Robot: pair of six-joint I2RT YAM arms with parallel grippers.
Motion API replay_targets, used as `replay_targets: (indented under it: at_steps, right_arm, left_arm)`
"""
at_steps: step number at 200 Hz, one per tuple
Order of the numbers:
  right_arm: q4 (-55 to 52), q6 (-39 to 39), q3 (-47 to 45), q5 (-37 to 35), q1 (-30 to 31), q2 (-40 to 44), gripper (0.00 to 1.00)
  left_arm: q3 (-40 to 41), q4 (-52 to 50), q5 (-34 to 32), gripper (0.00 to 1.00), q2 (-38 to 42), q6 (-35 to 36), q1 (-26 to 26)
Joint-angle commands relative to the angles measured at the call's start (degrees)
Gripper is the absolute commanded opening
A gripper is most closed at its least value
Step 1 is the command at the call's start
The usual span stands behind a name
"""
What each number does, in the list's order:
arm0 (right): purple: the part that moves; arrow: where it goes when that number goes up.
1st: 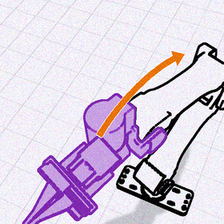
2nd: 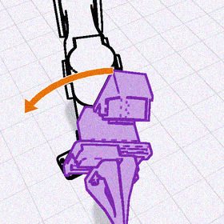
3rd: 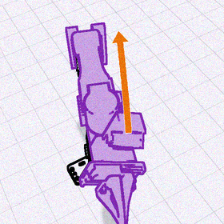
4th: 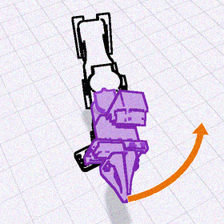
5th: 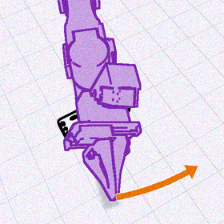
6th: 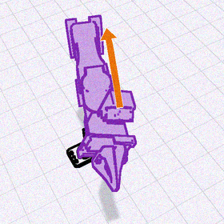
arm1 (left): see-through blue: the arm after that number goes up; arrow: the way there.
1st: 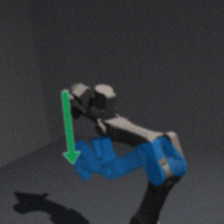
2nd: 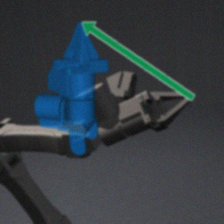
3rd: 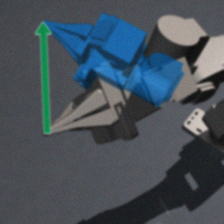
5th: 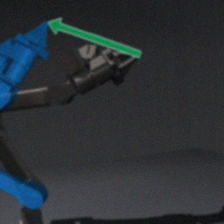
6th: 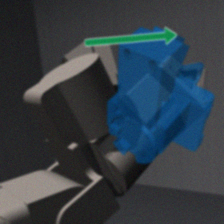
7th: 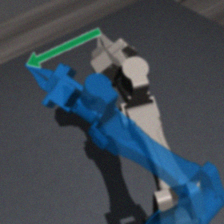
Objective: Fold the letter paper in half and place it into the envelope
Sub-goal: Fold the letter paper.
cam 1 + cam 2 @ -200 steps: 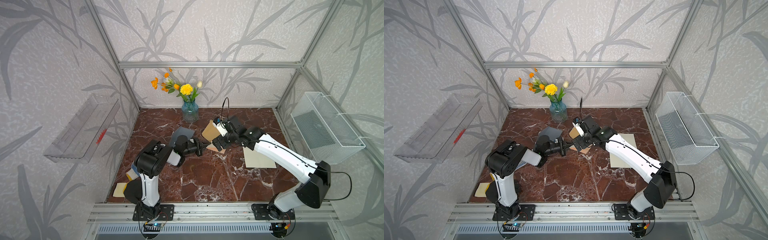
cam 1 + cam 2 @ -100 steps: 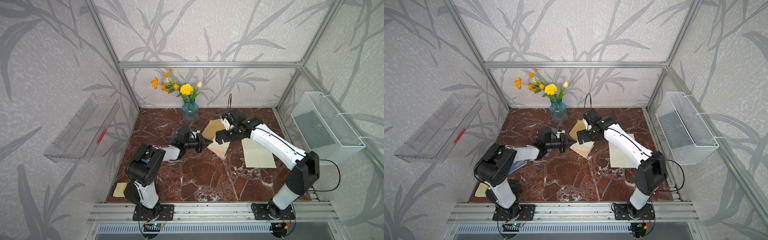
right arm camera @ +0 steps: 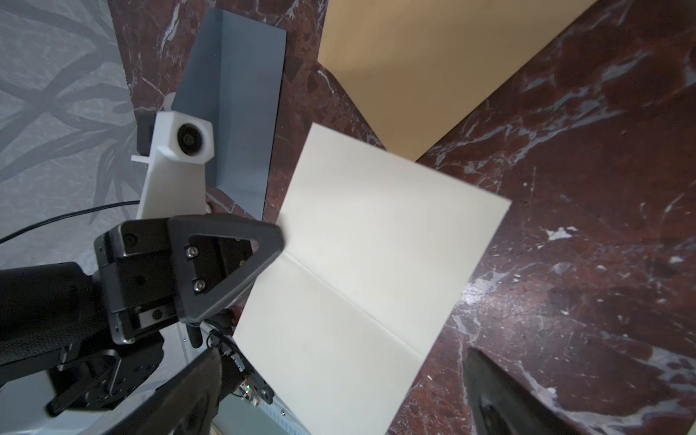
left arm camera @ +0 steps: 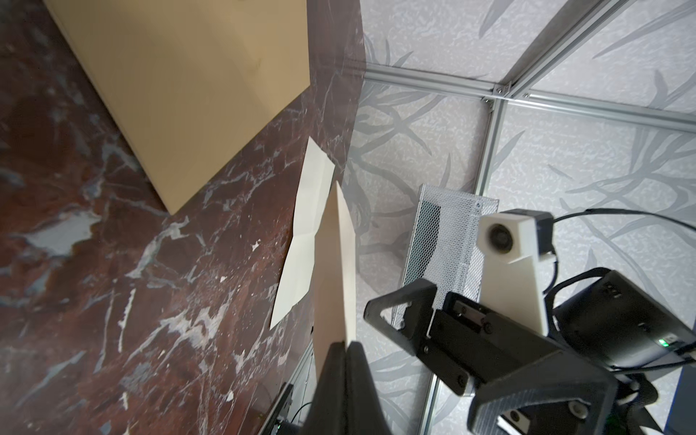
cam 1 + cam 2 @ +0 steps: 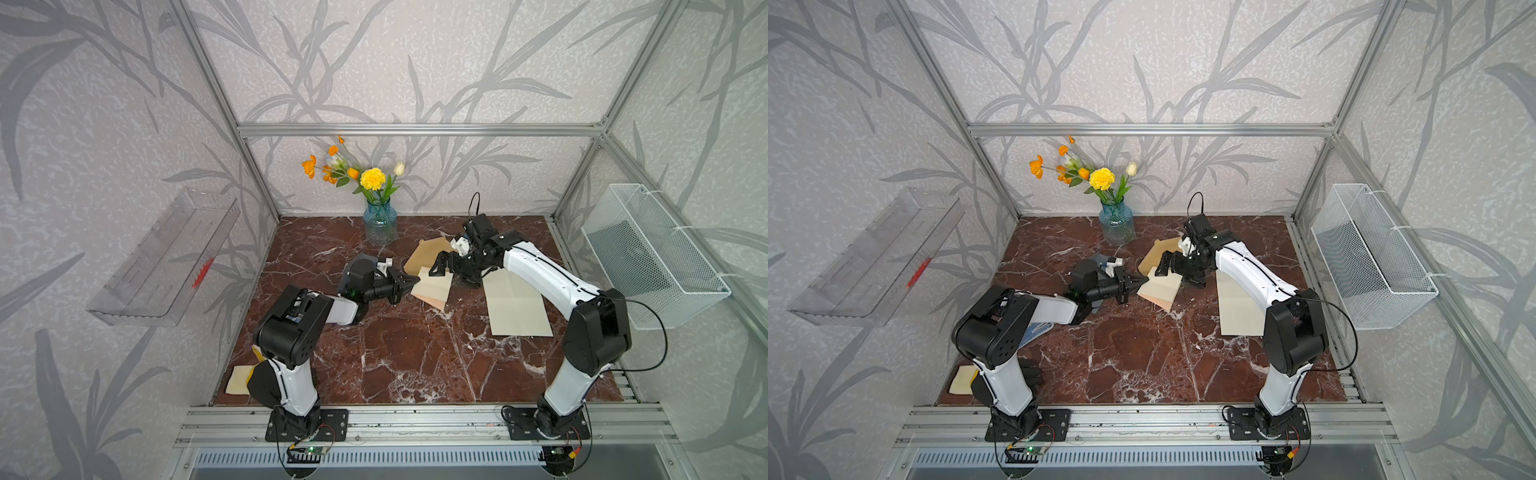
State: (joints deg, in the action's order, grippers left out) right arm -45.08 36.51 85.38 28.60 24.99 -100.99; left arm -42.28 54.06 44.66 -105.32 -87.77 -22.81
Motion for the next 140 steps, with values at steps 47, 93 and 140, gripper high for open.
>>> replay_targets:
  at_steps: [47, 93, 140]
  right_arm:
    - [8.15, 13.50, -7.11, 5.23, -0.48, 6.34, 0.99]
    - [22.51, 24.28, -15.52, 4.85, -0.38, 11.18, 0.99]
    - [32.47, 29.09, -18.33, 2.23, -0.32, 12.81, 0.99]
  left_arm:
    - [-0.89, 5.78, -10.93, 0.00, 3.25, -1.84, 0.48]
    - [-0.93, 5.19, -16.11, 0.00, 5.36, -2.00, 0.48]
    - [-0.38, 10.24, -20.11, 0.00, 4.46, -5.13, -0.17]
